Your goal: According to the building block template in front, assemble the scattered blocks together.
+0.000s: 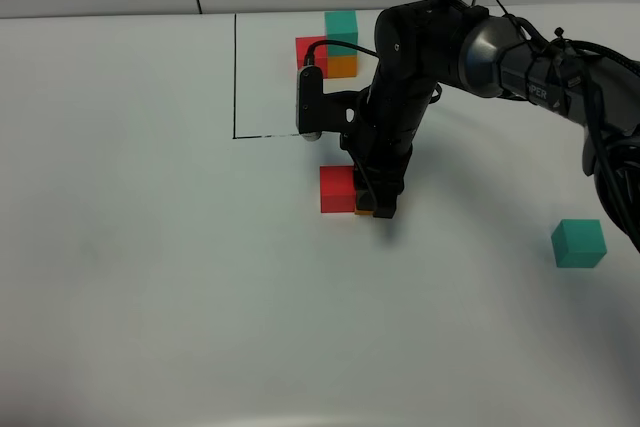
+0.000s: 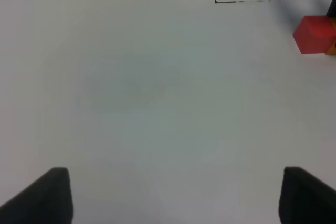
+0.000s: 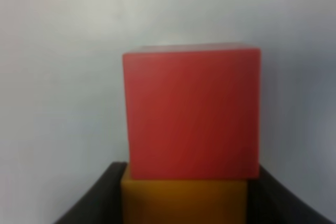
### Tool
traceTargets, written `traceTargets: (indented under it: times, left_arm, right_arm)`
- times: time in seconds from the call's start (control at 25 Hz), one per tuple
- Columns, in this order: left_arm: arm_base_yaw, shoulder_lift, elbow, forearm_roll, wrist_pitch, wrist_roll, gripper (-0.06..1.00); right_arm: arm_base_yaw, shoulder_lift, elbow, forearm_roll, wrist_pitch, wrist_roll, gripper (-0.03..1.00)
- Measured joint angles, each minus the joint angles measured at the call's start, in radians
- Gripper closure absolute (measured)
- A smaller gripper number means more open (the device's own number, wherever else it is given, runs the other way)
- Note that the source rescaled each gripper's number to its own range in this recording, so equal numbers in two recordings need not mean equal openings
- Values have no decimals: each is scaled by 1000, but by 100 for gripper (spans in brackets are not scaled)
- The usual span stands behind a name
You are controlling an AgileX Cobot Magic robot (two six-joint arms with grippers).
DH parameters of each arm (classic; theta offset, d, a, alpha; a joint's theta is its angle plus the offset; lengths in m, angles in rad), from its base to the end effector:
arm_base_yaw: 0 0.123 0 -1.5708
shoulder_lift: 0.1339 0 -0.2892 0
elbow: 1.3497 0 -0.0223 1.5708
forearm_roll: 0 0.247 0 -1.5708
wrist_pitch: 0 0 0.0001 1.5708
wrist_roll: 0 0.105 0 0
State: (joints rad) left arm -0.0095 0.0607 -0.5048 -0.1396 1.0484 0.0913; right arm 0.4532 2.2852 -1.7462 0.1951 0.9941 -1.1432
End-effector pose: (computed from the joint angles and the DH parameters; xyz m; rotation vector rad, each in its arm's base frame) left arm 0.0086 -0.0128 0.2721 0.1056 2.0790 -0.1187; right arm 0.4084 0.2179 0.1238 -2.0190 2.1672 0.1751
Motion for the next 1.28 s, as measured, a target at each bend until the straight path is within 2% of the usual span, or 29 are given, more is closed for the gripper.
traceTargets:
  times: [0.36,0.44,0.52,0.6,0.68,0.72,0.8,1.04,1.28]
  left_arm:
    - [0,0,0,0,0,0,27]
    - [0,0,0,0,0,0,27]
    - [0,0,0,0,0,0,27]
    - [0,0,0,0,0,0,27]
    - [0,0,0,0,0,0,27]
    - [0,0,0,0,0,0,27]
    - [0,0,0,0,0,0,27]
    - [0,0,0,0,0,0,27]
    - [0,0,0,0,0,0,27]
  right_arm:
    - [1,0,0,0,-1,27,96]
    - [1,0,0,1,-3,29,91]
    - [1,8,0,1,-10,39,73]
    - [1,11,2,-6,-9,58,47]
    - [1,2,2,-23,-9,78,25]
    - [2,-3,2,-35,-5,91,17]
    - [2,-26,3,-61,15,126,8]
    - [-56,-149,72,-126,13,347,4]
    - [-184,-322,338,-195,-121,734,4]
